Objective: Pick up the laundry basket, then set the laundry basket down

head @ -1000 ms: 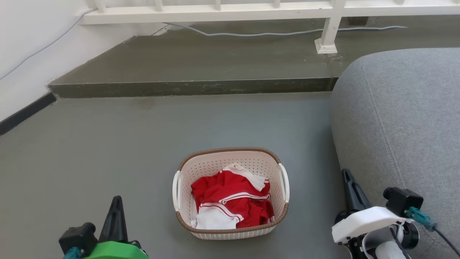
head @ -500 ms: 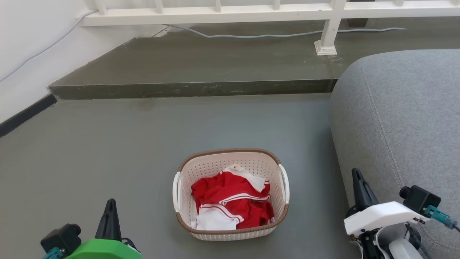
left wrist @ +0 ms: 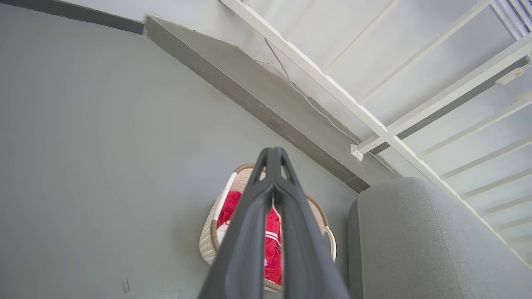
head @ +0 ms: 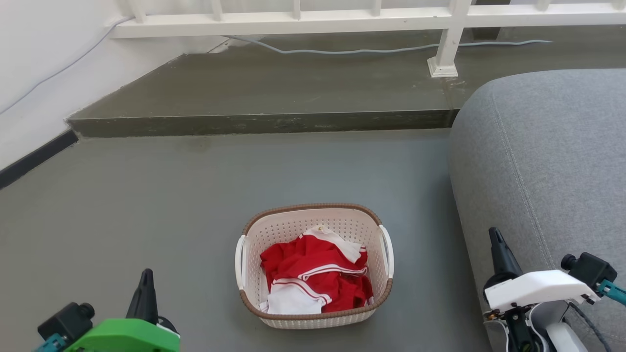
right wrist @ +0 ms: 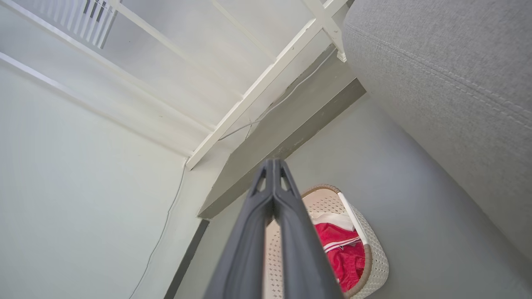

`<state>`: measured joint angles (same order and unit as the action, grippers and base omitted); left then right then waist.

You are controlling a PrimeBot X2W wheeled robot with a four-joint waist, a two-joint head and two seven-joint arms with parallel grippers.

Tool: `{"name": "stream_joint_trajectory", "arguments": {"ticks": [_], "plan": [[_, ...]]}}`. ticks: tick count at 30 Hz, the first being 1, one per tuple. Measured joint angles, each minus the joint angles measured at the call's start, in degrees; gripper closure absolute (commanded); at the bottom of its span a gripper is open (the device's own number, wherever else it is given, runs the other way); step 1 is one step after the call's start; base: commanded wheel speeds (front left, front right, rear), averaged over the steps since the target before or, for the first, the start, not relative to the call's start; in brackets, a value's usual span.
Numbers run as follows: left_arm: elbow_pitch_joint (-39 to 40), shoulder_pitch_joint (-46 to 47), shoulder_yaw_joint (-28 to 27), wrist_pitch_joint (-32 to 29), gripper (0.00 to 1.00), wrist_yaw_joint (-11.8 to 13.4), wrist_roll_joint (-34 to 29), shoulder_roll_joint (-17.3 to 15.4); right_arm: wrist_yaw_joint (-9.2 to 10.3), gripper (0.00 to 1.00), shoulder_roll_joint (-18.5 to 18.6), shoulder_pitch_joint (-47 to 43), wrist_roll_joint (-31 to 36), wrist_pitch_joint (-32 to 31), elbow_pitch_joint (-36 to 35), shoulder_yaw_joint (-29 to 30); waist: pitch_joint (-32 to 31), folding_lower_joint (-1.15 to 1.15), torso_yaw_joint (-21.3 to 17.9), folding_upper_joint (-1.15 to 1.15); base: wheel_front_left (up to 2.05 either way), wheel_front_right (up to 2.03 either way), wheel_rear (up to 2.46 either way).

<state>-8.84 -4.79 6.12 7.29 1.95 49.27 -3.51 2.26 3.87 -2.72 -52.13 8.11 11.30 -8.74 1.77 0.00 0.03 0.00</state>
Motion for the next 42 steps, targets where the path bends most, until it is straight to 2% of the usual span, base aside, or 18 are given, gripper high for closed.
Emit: {"name": "stream_joint_trajectory", "arguments": {"ticks": [42], "plan": [[-3.86, 4.81, -4.01, -6.78, 1.00, -6.02, 32.54, -1.11, -5.87, 1.00, 1.60, 3.61, -31.28, -6.72, 2.01, 7.08, -1.10, 0.00, -0.01, 0.00, 0.00, 0.00, 0.00]]}}
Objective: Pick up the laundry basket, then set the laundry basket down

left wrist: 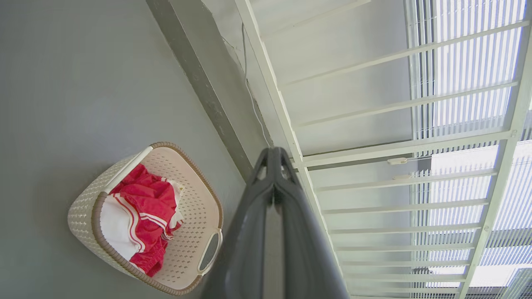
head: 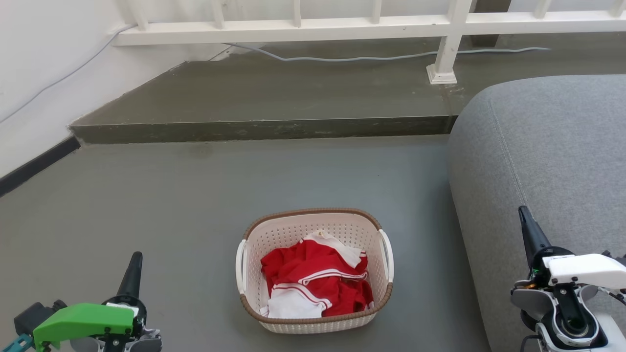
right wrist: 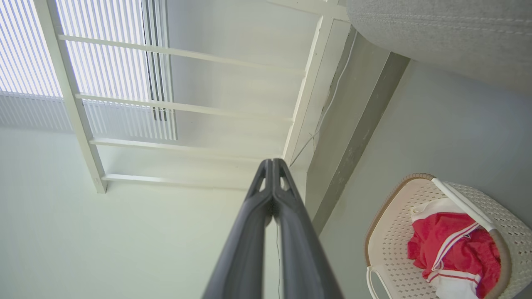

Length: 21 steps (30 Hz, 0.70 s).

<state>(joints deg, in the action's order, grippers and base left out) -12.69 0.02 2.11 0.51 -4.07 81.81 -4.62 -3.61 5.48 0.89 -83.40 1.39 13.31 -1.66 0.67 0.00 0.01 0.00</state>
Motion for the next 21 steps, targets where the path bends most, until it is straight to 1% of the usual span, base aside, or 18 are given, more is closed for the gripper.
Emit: {"name": "stream_joint_trajectory", "arguments": {"ticks": [17, 21], "plan": [[-1.69, 1.93, -1.71, -2.80, 1.00, -2.40, 13.45, -0.25, -2.46, 1.00, 0.44, 1.22, -12.73, -2.48, 0.93, 3.11, -0.45, 0.00, -0.01, 0.00, 0.00, 0.00, 0.00], [-1.78, 2.46, -1.80, -2.82, 1.00, -2.49, 13.91, -0.27, -2.60, 1.00, 0.45, 1.27, -13.07, -2.52, 1.07, 3.20, -0.46, 0.00, -0.01, 0.00, 0.00, 0.00, 0.00]]}}
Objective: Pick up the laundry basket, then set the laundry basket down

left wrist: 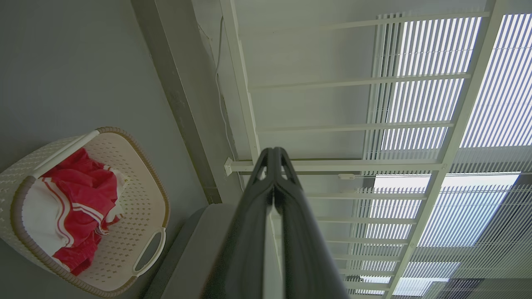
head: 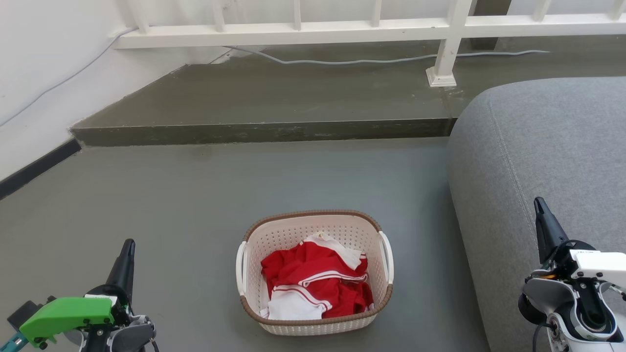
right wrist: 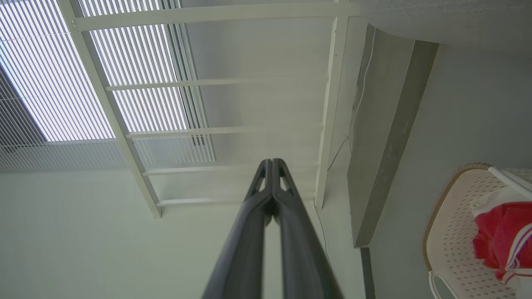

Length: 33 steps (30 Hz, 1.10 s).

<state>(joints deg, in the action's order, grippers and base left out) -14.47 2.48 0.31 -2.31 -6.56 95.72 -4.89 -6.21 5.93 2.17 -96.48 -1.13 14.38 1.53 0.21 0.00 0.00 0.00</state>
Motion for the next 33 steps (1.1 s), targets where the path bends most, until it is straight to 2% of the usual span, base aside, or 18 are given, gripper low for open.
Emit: {"name": "stream_joint_trajectory", "arguments": {"ticks": [33], "plan": [[-1.13, 0.19, -0.12, -0.18, 1.00, -0.32, 0.00, 0.00, -0.33, 1.00, -0.02, 0.86, 0.00, -0.46, 0.91, 0.19, -0.04, 0.00, 0.00, 0.00, 0.00, 0.00, 0.00]]}}
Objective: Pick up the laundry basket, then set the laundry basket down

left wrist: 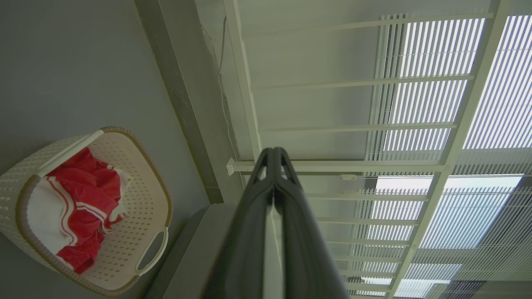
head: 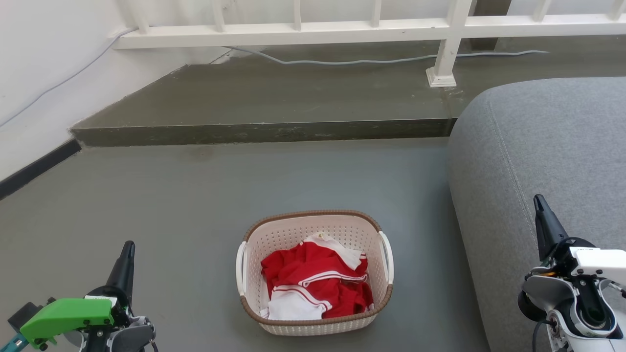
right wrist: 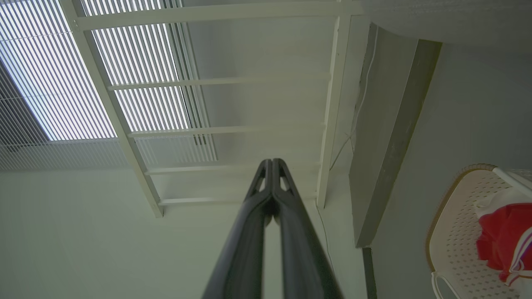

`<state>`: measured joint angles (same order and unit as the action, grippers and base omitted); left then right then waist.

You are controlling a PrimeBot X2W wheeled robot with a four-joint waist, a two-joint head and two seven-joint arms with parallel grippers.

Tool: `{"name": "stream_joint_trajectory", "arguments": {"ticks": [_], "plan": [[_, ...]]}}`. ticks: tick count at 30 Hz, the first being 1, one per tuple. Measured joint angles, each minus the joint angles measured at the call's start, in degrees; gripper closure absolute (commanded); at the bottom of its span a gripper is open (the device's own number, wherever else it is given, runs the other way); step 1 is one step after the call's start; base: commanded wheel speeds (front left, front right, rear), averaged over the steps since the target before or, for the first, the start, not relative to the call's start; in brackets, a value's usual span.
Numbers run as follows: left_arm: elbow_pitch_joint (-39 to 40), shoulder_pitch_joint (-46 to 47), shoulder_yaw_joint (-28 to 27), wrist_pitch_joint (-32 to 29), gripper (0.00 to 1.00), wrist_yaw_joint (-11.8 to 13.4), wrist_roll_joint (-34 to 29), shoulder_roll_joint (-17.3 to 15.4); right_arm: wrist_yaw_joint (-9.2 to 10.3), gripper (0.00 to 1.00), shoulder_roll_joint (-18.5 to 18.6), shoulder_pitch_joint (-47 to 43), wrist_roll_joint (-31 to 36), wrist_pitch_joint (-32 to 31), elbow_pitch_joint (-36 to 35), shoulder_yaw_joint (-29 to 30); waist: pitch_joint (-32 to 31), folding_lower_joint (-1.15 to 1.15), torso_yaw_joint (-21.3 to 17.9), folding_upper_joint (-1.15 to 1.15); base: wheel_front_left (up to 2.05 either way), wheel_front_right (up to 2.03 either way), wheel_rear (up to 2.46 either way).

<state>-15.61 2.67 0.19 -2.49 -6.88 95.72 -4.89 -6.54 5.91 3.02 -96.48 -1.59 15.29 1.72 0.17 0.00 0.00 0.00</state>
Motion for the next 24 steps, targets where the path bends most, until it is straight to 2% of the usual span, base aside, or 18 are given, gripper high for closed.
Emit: {"name": "stream_joint_trajectory", "arguments": {"ticks": [24], "plan": [[-0.25, 0.04, -0.08, -0.10, 1.00, -0.01, -0.01, 0.00, -0.01, 1.00, -0.02, 0.04, 0.00, -0.04, 0.29, 0.09, -0.01, 0.00, 0.00, 0.00, 0.00, 0.00, 0.00]]}}
